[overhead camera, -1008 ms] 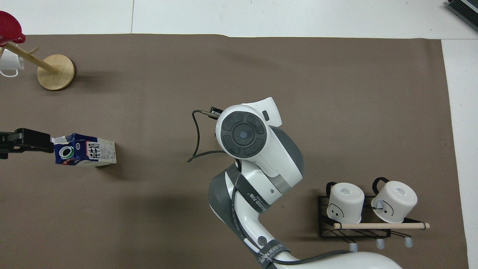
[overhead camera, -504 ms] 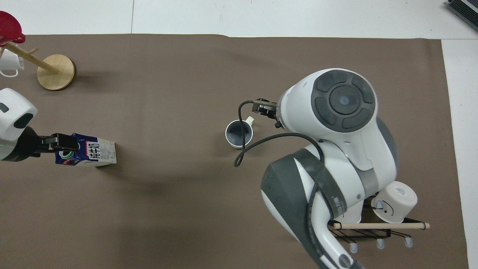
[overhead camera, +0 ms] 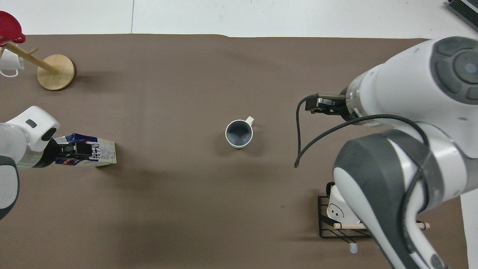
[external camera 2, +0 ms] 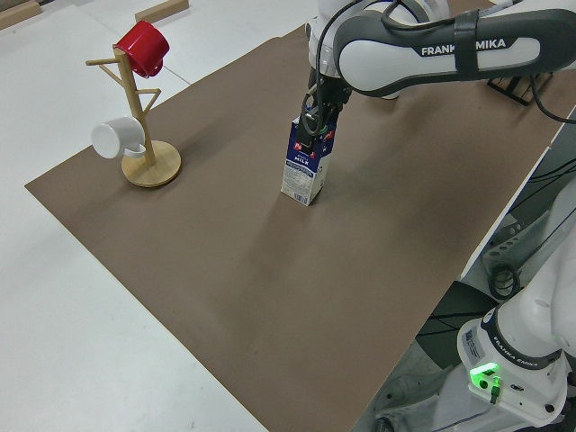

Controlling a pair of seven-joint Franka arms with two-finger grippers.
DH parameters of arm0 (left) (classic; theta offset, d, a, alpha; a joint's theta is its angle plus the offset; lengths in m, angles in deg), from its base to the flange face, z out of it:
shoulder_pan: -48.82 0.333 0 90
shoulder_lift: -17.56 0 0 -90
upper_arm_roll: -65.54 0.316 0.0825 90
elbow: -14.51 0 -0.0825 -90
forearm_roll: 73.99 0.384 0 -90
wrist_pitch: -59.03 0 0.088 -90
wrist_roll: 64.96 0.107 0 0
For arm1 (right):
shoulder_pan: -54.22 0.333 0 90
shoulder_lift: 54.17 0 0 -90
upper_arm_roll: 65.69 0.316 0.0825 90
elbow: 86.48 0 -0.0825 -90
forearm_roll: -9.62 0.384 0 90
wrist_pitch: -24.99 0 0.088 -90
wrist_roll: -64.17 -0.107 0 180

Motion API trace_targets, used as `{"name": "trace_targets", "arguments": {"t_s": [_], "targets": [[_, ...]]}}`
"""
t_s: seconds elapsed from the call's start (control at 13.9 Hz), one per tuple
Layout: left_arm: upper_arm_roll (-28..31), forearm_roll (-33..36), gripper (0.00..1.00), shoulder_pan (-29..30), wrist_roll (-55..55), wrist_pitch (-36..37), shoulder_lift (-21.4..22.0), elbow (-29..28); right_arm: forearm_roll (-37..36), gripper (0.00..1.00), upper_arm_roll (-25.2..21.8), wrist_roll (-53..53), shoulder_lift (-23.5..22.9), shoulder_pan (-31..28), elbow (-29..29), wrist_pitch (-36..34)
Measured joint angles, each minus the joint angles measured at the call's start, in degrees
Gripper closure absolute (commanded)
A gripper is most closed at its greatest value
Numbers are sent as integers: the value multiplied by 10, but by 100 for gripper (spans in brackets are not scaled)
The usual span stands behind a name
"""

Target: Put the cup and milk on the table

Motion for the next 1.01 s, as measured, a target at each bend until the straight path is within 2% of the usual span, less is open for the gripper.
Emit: {"name": "trace_targets", "arguments": {"t_s": [0.22, 0.29, 0.72, 1.01], "targets": [[0, 0, 48, 0, 2, 0, 3, 0, 1, 0, 0, 37, 12, -29, -1, -20], [0, 0, 51, 0, 2, 0, 4, 0, 1, 0, 0, 42, 14, -37, -1, -28], [-1, 0, 54, 0, 1, 0, 5, 6, 1, 0, -1, 102, 28, -103, -1, -73], [-8, -1, 56, 0, -28, 27, -15, 59, 3, 0, -2, 149, 39, -146, -2, -93]]}}
